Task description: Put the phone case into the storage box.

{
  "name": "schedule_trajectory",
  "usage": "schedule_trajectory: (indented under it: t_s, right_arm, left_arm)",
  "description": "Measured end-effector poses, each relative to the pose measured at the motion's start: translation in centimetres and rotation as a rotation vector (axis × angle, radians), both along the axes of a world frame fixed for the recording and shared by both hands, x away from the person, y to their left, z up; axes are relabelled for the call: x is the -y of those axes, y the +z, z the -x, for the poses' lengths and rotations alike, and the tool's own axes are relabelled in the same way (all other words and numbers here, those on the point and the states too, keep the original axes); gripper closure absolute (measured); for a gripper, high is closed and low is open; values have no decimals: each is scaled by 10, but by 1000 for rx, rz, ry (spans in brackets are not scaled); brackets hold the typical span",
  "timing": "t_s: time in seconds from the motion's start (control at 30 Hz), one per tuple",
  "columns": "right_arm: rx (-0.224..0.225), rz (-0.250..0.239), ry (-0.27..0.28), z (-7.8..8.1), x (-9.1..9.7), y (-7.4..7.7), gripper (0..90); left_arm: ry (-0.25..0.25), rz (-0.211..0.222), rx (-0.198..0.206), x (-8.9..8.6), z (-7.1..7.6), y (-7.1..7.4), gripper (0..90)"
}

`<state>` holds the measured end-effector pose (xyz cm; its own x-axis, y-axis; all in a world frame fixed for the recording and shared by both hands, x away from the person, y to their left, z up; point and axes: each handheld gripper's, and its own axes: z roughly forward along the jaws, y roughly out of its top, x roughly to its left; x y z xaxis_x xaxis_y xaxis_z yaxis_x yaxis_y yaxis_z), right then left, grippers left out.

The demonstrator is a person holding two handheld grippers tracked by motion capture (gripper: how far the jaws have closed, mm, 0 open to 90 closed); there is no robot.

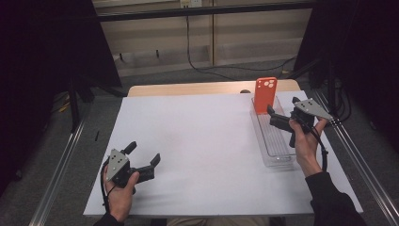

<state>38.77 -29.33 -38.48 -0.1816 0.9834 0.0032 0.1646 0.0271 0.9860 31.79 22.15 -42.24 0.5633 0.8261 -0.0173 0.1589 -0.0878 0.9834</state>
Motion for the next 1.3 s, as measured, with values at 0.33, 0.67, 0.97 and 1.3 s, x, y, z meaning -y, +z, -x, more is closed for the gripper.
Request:
schedule_trajectory:
  t_s: [0.33, 0.67, 0.97, 1.3]
  right_arm:
    - [34, 0, 27, 30, -3, 5, 41]
    - [30, 2, 31, 55, -4, 0, 28]
    - [36, 3, 29, 73, -3, -5, 28]
    - [44, -26, 1, 96, 4, -15, 32]
  left_arm:
    - [20, 9, 3, -3, 2, 0, 33]
    - [20, -3, 13, -4, 6, 1, 33]
    - [25, 15, 16, -8, 9, 2, 33]
    - [32, 14, 15, -10, 11, 2, 32]
